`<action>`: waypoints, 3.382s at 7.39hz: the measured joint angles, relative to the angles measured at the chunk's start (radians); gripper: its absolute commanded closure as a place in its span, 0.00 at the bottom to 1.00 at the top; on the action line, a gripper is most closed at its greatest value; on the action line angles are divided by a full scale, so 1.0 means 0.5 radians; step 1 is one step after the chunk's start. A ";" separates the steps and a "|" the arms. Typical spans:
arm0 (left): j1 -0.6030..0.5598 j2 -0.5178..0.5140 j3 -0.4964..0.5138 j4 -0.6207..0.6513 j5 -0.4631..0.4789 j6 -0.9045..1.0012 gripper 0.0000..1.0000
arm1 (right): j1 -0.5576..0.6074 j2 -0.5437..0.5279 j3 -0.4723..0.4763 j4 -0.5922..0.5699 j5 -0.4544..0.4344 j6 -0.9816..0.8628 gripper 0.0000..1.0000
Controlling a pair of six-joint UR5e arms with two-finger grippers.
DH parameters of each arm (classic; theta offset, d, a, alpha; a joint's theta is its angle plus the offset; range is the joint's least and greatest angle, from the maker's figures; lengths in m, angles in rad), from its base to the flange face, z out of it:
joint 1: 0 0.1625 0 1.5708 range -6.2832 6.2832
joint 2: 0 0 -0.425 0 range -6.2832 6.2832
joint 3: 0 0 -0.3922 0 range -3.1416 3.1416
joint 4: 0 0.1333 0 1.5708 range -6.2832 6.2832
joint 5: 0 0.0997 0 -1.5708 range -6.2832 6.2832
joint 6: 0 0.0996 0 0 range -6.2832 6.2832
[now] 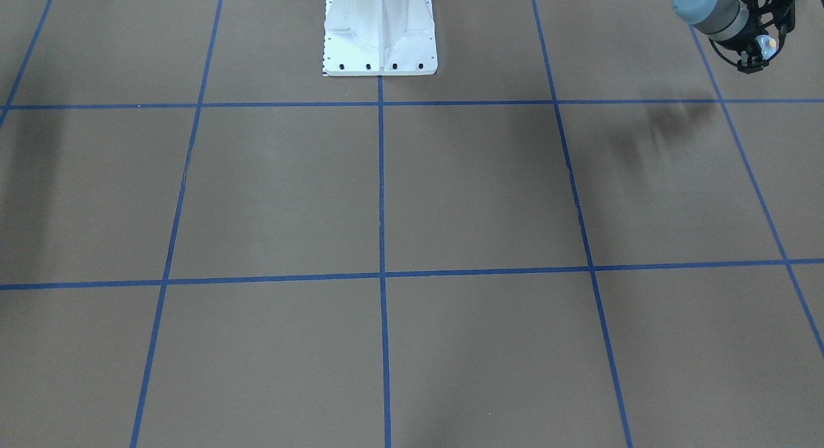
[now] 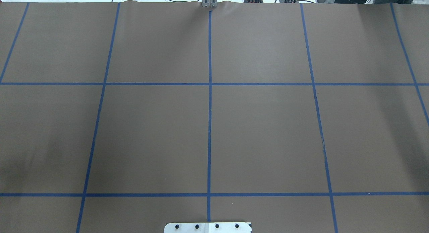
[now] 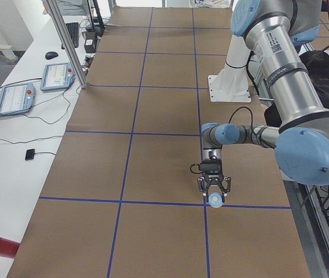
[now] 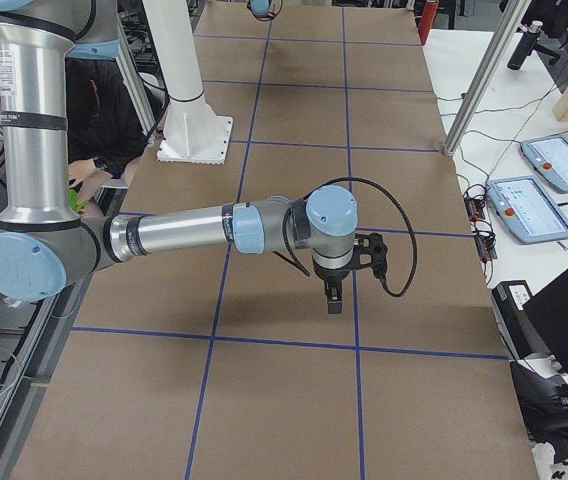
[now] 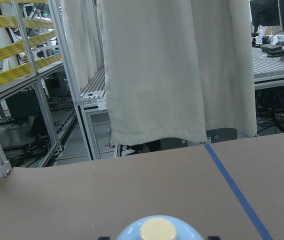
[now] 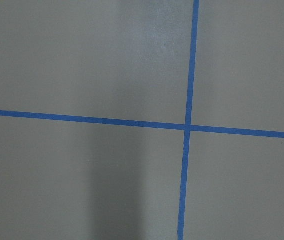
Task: Place and press bell with both arms
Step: 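Carry the bell with the left arm toward the table centre, then lower the bell onto the table centre and open the left gripper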
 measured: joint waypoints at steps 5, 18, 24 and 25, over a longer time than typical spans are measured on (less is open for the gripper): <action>-0.522 -1.219 0.207 0.235 0.566 1.222 1.00 | -0.004 -0.011 -0.012 -0.006 -0.001 -0.005 0.01; -0.096 -2.491 1.644 -2.052 0.731 2.815 1.00 | -0.119 -0.011 0.062 0.012 0.065 0.017 0.01; -0.053 -2.610 1.898 -2.193 0.677 2.865 1.00 | -0.120 -0.004 0.058 0.010 0.061 0.015 0.01; -0.049 -2.629 1.941 -2.232 0.677 2.866 1.00 | -0.120 -0.001 0.057 0.009 0.061 0.015 0.01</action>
